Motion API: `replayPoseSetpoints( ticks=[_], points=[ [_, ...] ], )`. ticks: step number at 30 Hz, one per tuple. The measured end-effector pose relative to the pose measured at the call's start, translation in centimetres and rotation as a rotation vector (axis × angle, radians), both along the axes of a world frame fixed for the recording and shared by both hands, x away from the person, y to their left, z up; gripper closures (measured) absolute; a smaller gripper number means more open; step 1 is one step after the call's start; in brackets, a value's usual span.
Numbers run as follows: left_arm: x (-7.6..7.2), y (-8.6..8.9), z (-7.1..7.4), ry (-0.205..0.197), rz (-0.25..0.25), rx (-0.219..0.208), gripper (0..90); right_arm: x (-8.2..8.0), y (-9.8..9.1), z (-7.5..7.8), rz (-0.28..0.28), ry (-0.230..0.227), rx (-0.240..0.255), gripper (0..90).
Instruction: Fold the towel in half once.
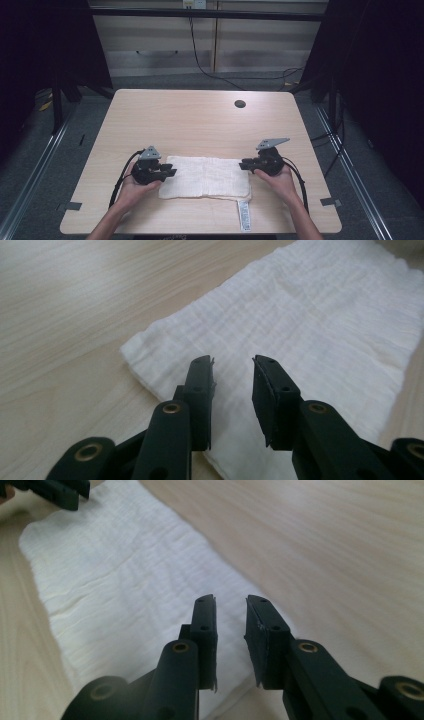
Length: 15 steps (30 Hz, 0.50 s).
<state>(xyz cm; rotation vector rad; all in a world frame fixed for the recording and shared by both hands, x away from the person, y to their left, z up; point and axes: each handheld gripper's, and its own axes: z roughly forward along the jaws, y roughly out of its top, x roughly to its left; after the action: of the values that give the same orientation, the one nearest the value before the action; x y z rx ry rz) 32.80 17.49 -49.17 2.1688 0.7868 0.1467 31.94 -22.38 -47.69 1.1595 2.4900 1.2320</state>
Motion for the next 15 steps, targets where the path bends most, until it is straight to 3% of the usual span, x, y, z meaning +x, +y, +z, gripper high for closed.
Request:
replayPoseSetpoints(
  ticks=[3,6,15],
  points=[
    [0.0,-0.3,-0.6,0.002,-0.004,0.034,70.4,1.0,-0.4,0.1,-0.014,0.017,-0.013,70.5],
    [-0.2,-0.3,-0.8,-0.004,-0.005,0.033,70.9,1.8,-0.6,-0.1,-0.031,0.011,-0.046,69.3],
    [-0.5,-0.3,-0.9,-0.029,-0.010,0.046,71.1,2.8,-0.4,-1.4,-0.042,0.038,-0.036,66.4]
  ],
)
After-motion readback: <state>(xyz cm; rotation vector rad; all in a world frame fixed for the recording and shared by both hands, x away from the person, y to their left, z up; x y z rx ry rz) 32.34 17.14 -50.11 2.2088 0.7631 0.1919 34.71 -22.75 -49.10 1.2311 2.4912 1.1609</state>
